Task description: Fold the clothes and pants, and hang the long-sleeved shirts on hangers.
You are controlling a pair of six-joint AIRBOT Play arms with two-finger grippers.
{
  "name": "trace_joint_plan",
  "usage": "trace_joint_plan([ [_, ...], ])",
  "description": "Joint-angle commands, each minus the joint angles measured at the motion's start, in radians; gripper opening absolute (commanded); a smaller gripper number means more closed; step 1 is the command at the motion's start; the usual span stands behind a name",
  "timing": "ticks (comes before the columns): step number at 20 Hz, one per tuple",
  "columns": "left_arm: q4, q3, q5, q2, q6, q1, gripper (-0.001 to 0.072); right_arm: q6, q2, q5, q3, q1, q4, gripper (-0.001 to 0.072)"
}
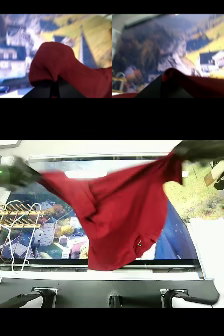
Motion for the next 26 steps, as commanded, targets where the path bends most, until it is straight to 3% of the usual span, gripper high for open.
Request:
trace_joint_plan([
  [1,0.070,-0.138,0.026,-0.222,-0.007,-0.100,0.0015,0.019,-0.314,-0.049,-0.007,0.094,-0.109,0.0031],
  [4,0.060,-0.145,0.174,-0.404,-0.008,-0.135,0.0016,0.127,-0.518,-0.220,-0.007,0.111,-0.075,0.0032],
  [7,-0.008,-0.145,0.356,-0.505,-0.008,-0.141,0.0016,0.131,-0.611,-0.361,-0.007,0.111,0.087,0.0032],
  [10,-0.032,-0.145,0.478,-0.531,-0.004,-0.140,0.0018,0.131,-0.616,-0.430,-0.007,0.110,0.106,0.0032],
  [11,-0.032,-0.140,0.494,-0.530,0.022,-0.138,0.0074,0.130,-0.615,-0.423,-0.007,0.109,0.106,0.0032],
  [12,-0.033,-0.123,0.461,-0.529,0.040,-0.129,0.0293,0.130,-0.615,-0.404,-0.007,0.109,0.105,0.0032],
  [13,-0.033,-0.104,0.391,-0.520,0.057,-0.114,0.0683,0.126,-0.614,-0.381,-0.007,0.109,0.106,0.0032],
  [15,-0.018,-0.097,0.193,-0.468,0.109,-0.073,0.0710,0.117,-0.610,-0.338,-0.007,0.109,0.106,0.0032],
  [18,0.104,-0.199,-0.031,-0.309,0.104,-0.035,0.0709,0.061,-0.594,-0.288,-0.006,0.109,0.105,0.0032],
  [21,0.113,-0.501,0.019,-0.031,0.062,-0.016,0.0710,0.031,-0.569,-0.237,-0.006,0.109,0.101,0.0032],
  [24,-0.122,-0.859,0.094,0.203,0.063,-0.063,0.0709,-0.007,-0.543,-0.177,-0.006,0.109,0.100,0.0032],
  [26,-0.172,-1.044,0.170,0.303,0.040,-0.117,0.0709,-0.017,-0.525,-0.145,-0.006,0.109,0.093,0.0032],
])
